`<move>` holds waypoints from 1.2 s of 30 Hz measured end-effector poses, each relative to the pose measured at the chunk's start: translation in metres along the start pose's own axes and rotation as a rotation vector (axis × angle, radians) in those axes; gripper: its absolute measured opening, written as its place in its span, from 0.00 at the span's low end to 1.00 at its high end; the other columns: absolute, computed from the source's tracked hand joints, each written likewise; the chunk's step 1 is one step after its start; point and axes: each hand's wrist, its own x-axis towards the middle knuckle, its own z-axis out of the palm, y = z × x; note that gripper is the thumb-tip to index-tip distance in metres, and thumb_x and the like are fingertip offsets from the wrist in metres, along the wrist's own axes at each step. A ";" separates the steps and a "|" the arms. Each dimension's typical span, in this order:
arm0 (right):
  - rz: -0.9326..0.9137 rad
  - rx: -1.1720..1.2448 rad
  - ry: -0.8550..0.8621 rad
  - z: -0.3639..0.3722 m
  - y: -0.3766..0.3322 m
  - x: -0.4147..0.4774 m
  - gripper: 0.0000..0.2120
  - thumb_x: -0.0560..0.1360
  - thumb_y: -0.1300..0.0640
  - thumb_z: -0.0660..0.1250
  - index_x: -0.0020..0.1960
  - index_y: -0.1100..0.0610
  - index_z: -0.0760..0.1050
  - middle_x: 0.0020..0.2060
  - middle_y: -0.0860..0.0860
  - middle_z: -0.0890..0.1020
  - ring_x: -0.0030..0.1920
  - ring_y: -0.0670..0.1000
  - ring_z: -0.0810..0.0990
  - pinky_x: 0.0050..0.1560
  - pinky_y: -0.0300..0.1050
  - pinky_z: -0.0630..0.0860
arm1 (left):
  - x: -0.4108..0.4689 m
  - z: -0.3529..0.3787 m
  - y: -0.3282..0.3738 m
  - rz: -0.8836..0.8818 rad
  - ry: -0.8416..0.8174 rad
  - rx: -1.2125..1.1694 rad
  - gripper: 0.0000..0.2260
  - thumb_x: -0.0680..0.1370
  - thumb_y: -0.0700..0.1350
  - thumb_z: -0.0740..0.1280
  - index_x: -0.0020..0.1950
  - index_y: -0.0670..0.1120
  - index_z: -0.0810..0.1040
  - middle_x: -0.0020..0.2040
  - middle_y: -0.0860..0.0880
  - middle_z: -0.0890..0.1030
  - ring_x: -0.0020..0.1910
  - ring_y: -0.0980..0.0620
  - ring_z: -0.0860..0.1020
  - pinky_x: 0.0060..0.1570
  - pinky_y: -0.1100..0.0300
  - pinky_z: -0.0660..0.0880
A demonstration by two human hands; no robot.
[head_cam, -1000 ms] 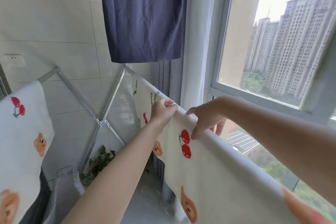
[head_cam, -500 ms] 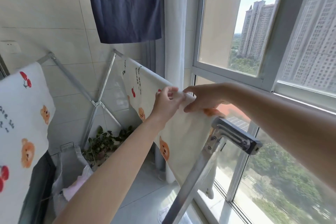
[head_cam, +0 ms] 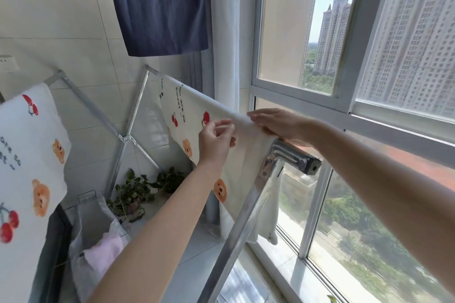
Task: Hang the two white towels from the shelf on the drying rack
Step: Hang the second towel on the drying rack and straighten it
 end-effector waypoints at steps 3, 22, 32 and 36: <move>-0.044 0.393 0.112 0.009 0.059 -0.029 0.17 0.76 0.56 0.67 0.64 0.50 0.78 0.51 0.50 0.84 0.43 0.41 0.84 0.36 0.28 0.77 | -0.023 -0.023 -0.029 -0.125 -0.285 0.141 0.05 0.76 0.39 0.68 0.48 0.48 0.80 0.42 0.46 0.82 0.33 0.57 0.81 0.35 0.66 0.78; 0.255 -0.063 0.068 0.158 0.166 -0.055 0.10 0.75 0.58 0.60 0.47 0.63 0.77 0.46 0.58 0.82 0.47 0.57 0.80 0.48 0.48 0.74 | -0.063 -0.035 -0.130 -0.270 -0.602 0.558 0.05 0.75 0.44 0.66 0.43 0.43 0.79 0.36 0.52 0.79 0.39 0.52 0.76 0.46 0.55 0.74; 0.257 0.029 0.105 0.174 0.178 -0.053 0.12 0.77 0.59 0.57 0.47 0.62 0.78 0.44 0.58 0.82 0.45 0.58 0.81 0.46 0.48 0.76 | -0.073 -0.034 -0.135 -0.459 -0.772 0.580 0.16 0.73 0.40 0.70 0.28 0.55 0.72 0.25 0.59 0.74 0.29 0.57 0.72 0.33 0.66 0.70; 0.220 -0.002 0.070 0.177 0.185 -0.055 0.12 0.77 0.60 0.56 0.43 0.61 0.77 0.42 0.56 0.82 0.43 0.57 0.80 0.45 0.48 0.76 | -0.080 -0.032 -0.135 -0.549 -0.758 0.416 0.07 0.75 0.39 0.70 0.40 0.50 0.78 0.38 0.51 0.79 0.44 0.49 0.79 0.49 0.56 0.77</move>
